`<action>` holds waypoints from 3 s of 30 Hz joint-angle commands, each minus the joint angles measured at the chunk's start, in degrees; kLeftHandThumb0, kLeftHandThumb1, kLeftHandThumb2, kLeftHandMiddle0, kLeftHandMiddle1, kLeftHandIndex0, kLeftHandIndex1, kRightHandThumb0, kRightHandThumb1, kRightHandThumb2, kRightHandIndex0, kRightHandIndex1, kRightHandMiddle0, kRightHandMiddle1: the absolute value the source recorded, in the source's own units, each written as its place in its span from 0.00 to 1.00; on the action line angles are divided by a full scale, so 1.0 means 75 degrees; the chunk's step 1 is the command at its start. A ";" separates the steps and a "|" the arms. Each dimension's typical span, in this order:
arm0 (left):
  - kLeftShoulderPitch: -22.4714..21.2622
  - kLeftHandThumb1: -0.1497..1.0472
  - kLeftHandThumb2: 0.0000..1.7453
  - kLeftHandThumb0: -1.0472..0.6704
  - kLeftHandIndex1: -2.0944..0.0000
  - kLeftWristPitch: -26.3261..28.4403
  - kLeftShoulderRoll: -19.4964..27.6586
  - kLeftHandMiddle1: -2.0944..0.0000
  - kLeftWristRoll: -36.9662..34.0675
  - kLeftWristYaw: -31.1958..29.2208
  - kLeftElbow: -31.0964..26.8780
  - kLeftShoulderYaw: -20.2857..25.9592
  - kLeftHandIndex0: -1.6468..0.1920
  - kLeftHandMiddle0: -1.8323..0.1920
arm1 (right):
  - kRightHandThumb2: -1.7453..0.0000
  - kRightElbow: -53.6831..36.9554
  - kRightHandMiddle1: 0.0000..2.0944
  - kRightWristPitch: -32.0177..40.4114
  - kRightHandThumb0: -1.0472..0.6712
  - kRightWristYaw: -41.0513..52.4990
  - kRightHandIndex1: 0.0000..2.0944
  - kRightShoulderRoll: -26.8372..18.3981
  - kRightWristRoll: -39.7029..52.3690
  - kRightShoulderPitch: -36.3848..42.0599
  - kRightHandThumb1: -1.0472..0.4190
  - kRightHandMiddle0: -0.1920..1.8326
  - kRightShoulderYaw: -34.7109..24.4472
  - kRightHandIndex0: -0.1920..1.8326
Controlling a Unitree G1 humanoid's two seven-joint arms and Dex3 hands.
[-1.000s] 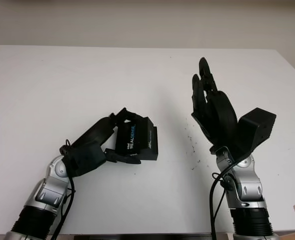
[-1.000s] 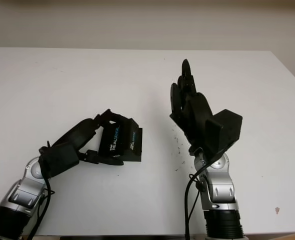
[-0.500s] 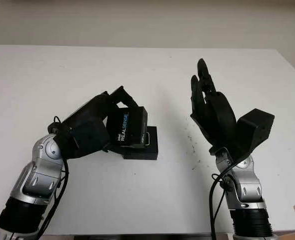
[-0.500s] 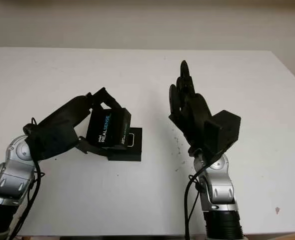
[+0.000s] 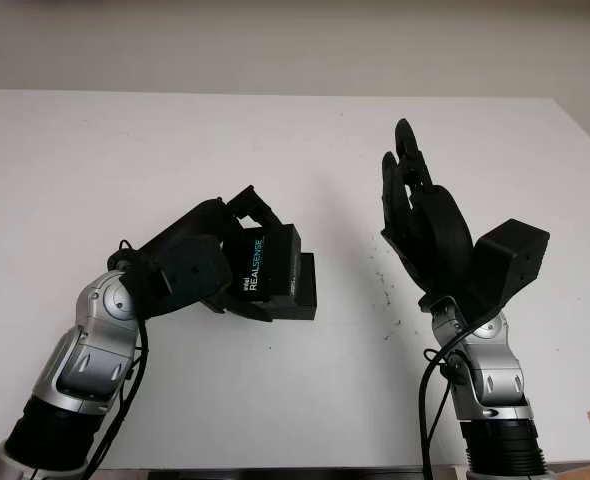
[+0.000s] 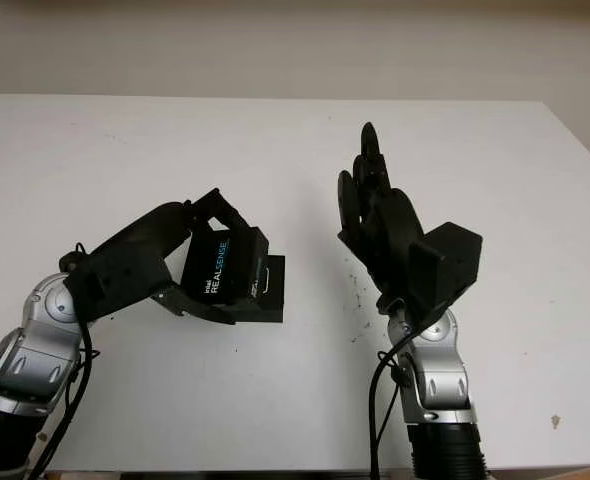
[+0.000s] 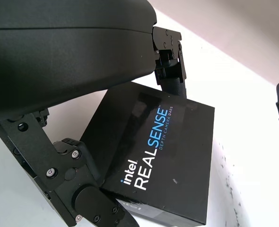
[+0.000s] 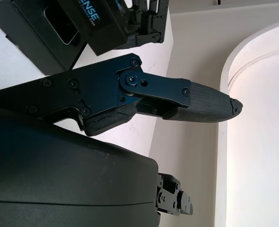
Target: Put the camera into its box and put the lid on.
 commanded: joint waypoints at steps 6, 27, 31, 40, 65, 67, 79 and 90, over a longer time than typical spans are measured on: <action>-0.0120 1.00 0.20 0.45 0.00 0.0220 -0.0212 0.00 0.0153 0.0123 0.0188 -0.0281 0.78 0.72 | 0.66 -0.0231 0.00 0.0069 0.11 -0.0065 0.00 0.0020 0.0018 0.0027 0.00 0.00 0.0011 0.00; -0.0751 1.00 0.21 0.46 0.00 0.0239 -0.0183 0.00 0.0615 0.0028 0.0773 -0.0696 0.79 0.71 | 0.67 -0.0164 0.00 0.0059 0.13 -0.0051 0.00 0.0044 0.0085 0.0016 0.00 0.00 0.0030 0.00; -0.0944 1.00 0.21 0.46 0.00 0.0392 -0.0224 0.00 0.0537 -0.0168 0.0825 -0.0680 0.79 0.73 | 0.67 -0.0156 0.00 0.0072 0.13 -0.0079 0.00 0.0076 0.0067 0.0017 0.00 0.00 0.0046 0.00; -0.1256 1.00 0.20 0.46 0.00 0.0657 -0.0354 0.00 0.0307 -0.0357 0.0982 -0.0684 0.77 0.71 | 0.67 -0.0212 0.00 0.0154 0.12 -0.0177 0.00 0.0121 0.0002 0.0033 0.00 0.00 0.0080 0.00; -0.1258 1.00 0.21 0.47 0.05 0.1110 -0.0348 0.00 0.1197 -0.0348 0.0657 -0.1291 0.77 0.68 | 0.66 -0.0282 0.00 0.0212 0.12 -0.0245 0.00 0.0182 -0.0017 0.0092 0.00 0.00 0.0168 0.00; -0.1201 1.00 0.21 0.47 0.05 0.1115 -0.0337 0.00 0.1285 -0.0335 0.0625 -0.1312 0.77 0.69 | 0.67 -0.0292 0.00 0.0245 0.12 -0.0276 0.00 0.0219 0.0005 0.0098 0.00 0.00 0.0166 0.00; -0.1006 1.00 0.21 0.46 0.00 0.1315 -0.0296 0.00 0.1401 -0.0321 0.0582 -0.1248 0.72 0.63 | 0.68 -0.0354 0.00 0.0356 0.15 -0.0349 0.00 0.0307 0.0037 0.0169 0.00 0.00 0.0167 0.00; -0.1054 1.00 0.21 0.46 0.02 0.1720 -0.0388 0.00 0.1366 -0.0272 0.0697 -0.1239 0.74 0.73 | 0.68 -0.0325 0.00 0.0341 0.15 -0.0314 0.00 0.0310 0.0030 0.0191 0.00 0.00 0.0214 0.00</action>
